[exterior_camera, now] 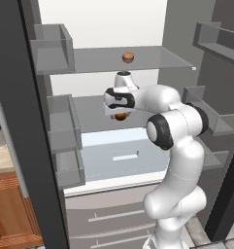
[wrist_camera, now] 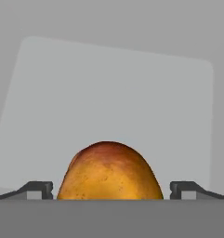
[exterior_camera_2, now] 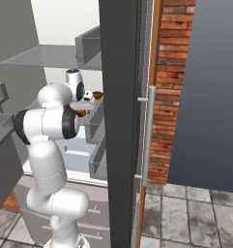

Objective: Pick up the mango and tangerine from the fridge and place one fruit on each plate on the dining counter.

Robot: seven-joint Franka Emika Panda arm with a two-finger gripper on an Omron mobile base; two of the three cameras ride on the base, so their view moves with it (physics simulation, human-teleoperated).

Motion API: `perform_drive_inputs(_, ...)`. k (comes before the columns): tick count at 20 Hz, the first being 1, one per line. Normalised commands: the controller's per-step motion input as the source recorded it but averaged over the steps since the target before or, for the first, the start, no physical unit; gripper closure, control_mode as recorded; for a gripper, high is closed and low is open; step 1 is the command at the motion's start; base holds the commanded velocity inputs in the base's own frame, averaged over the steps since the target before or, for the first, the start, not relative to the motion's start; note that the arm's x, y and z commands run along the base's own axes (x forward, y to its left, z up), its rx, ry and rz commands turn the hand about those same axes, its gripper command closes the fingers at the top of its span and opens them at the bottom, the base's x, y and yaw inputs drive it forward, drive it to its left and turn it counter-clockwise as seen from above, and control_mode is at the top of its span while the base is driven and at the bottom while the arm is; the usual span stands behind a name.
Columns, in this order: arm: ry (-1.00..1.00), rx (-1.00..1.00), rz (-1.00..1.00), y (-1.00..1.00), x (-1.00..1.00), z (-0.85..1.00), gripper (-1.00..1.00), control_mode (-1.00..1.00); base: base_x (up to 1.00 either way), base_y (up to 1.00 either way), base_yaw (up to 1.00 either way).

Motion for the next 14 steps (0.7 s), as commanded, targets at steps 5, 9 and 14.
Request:
perform_drive_inputs(5,0.04,0.0,0.0,0.07,0.0,-0.25,-1.0,-1.0,0.0,0.0,0.0)
perform_drive_inputs(9,0.04,0.0,0.0,0.05,0.0,-0.3,1.0,-1.0,0.0,0.0,0.0)
perform_drive_inputs(14,0.09,-0.01,0.0,0.01,-0.01,-0.19,1.0,-1.0,0.0,0.0,0.0)
